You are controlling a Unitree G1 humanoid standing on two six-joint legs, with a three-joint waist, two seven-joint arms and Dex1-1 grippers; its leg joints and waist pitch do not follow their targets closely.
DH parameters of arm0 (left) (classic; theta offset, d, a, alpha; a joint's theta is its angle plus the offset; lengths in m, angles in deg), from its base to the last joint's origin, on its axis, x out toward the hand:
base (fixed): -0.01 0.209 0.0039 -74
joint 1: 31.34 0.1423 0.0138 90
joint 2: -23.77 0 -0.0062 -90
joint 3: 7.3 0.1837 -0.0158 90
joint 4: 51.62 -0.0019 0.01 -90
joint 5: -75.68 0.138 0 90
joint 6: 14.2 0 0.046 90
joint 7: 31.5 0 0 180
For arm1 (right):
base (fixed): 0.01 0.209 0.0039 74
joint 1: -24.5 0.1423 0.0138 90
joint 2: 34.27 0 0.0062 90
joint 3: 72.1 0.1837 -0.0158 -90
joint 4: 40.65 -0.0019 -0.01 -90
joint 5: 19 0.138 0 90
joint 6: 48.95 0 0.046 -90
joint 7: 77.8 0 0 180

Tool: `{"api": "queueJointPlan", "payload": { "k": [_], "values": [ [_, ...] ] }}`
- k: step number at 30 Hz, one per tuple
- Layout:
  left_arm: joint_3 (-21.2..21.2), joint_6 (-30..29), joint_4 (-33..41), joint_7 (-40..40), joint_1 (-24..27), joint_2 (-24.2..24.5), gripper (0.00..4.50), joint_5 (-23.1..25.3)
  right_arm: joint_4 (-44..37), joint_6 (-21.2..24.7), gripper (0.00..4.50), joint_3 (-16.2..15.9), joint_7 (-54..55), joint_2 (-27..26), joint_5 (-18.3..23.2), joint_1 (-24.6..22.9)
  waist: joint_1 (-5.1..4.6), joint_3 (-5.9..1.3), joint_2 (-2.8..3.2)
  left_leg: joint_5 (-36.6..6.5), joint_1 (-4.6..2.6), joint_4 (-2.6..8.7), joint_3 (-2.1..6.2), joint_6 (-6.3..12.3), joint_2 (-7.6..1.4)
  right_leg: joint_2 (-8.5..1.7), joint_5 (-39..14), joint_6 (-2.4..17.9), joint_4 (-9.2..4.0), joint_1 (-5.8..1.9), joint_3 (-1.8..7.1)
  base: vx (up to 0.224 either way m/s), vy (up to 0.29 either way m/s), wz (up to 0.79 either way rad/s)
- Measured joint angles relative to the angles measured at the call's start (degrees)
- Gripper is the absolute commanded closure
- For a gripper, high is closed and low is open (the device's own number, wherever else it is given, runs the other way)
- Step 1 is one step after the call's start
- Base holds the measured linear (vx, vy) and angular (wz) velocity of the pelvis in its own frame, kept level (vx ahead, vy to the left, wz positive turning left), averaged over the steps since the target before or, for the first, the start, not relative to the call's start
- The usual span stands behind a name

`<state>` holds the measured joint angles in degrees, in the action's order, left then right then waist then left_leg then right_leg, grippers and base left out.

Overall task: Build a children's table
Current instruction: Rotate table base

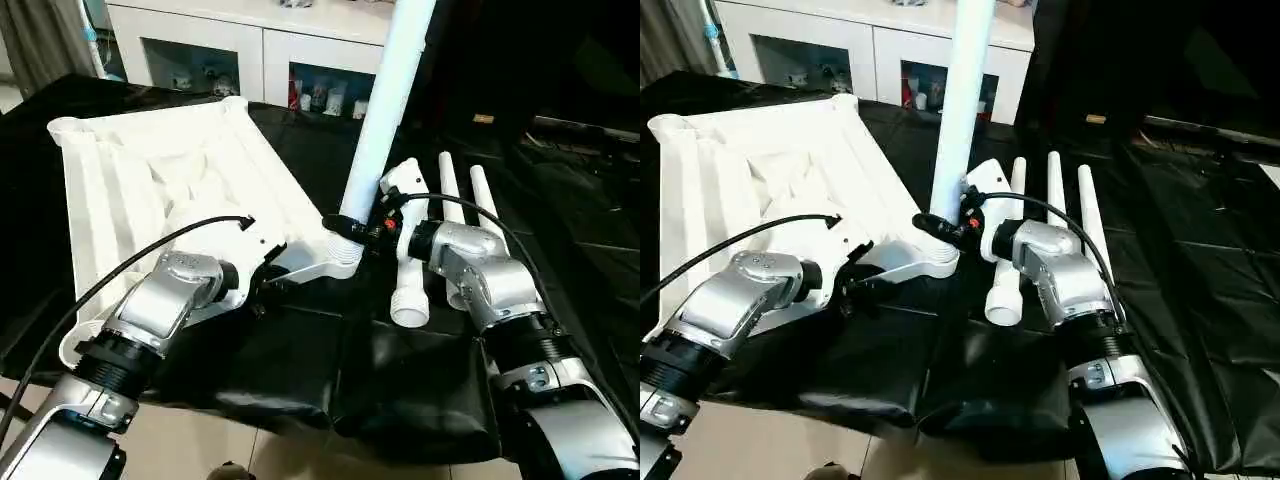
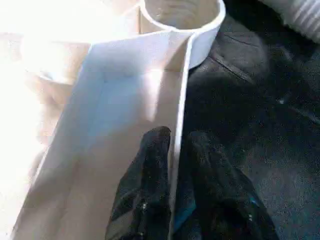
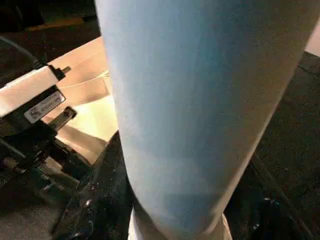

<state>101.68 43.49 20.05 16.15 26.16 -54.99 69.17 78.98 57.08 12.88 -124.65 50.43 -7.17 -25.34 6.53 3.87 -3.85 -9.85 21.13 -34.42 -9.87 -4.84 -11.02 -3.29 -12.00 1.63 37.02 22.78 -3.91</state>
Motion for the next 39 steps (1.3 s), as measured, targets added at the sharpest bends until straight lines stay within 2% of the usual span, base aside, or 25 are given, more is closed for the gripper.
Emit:
{"api": "queueJointPlan", "payload": {
  "k": [1,4,6,9,10,12,17,24,34,39],
  "values": [
    [-0.04,0.66,0.27,0.57,0.43,0.37,3.91,0.01,0.02,0.00,2.62,0.01,-0.23,-0.11,0.39,0.00,-0.09,-0.01,0.02,-0.01,-0.01,0.00,0.00,0.01,0.00,0.00,0.00,0.00,0.00,0.00,0.01,0.000,0.000,0.00],
    [-0.74,1.08,1.73,1.44,2.21,1.53,3.82,-0.34,0.02,0.00,2.62,0.04,-1.29,-0.29,1.15,-0.01,-0.32,-0.05,0.09,-0.01,-0.04,0.04,-0.02,0.01,0.00,0.00,-0.01,0.01,0.00,0.01,0.01,0.000,0.000,0.00],
    [-1.18,1.26,2.58,2.11,3.17,1.88,4.23,-0.70,0.01,0.02,2.62,0.06,-1.88,-0.28,1.29,-0.02,-0.22,-0.10,0.20,-0.01,-0.05,0.04,-0.02,0.01,0.00,0.00,-0.02,0.02,0.00,0.00,0.01,0.000,0.000,0.00],
    [-1.36,2.00,6.38,4.18,6.00,4.16,4.25,-1.31,-1.68,0.24,2.62,0.03,-3.46,-0.15,2.04,-1.44,-0.31,-0.13,0.25,-0.02,-0.09,0.07,-0.03,0.02,0.00,0.00,-0.03,0.03,-0.01,-0.04,0.01,0.000,0.000,0.00],
    [-1.76,2.14,7.45,4.59,7.16,4.37,4.45,-1.57,-2.13,0.57,2.62,0.00,-4.07,-0.01,2.06,-2.18,-0.37,-0.17,0.32,-0.03,-0.10,0.07,-0.07,0.03,0.00,0.00,-0.03,0.04,-0.02,-0.03,0.05,0.000,0.000,0.00],
    [-2.10,2.46,8.61,4.92,8.15,4.97,4.50,-1.65,-2.26,1.42,2.62,-0.23,-4.91,0.39,2.09,-2.71,-0.46,-0.17,0.32,-0.02,-0.11,0.07,-0.07,0.01,0.00,0.00,-0.03,0.04,0.02,-0.02,0.05,0.000,0.000,0.00],
    [-1.63,4.00,9.81,5.84,9.23,6.25,4.50,-1.04,-2.64,2.54,2.62,-1.15,-6.90,1.46,2.18,-2.87,-0.83,-0.21,0.23,-0.01,-0.21,0.07,-0.06,0.01,0.00,0.00,-0.03,0.04,0.04,-0.09,0.06,0.000,0.000,0.00],
    [-0.93,6.72,9.78,7.31,9.23,7.21,4.50,0.15,-2.70,3.56,2.62,-2.83,-8.11,1.37,1.84,-2.89,-0.88,-0.25,0.10,-0.02,-0.15,0.08,-0.07,0.02,0.00,0.00,-0.03,0.03,0.00,-0.05,0.06,0.000,0.000,0.00],
    [-0.42,12.09,9.07,9.79,9.75,8.23,4.50,0.89,-2.39,3.73,2.63,-4.36,-7.38,0.75,0.91,-2.88,-0.30,-0.24,0.00,-0.01,-0.14,0.08,-0.06,0.01,0.00,0.00,-0.03,0.03,0.01,-0.05,0.05,0.000,0.000,0.00],
    [-0.62,13.58,8.55,10.81,9.80,8.23,4.50,0.94,-2.65,5.84,2.63,-4.36,-8.14,1.89,1.05,-2.89,-0.06,-0.24,0.00,-0.01,-0.12,0.07,-0.06,0.01,0.00,0.00,-0.03,0.03,0.01,-0.04,0.06,0.000,0.000,0.00]
  ]
}}
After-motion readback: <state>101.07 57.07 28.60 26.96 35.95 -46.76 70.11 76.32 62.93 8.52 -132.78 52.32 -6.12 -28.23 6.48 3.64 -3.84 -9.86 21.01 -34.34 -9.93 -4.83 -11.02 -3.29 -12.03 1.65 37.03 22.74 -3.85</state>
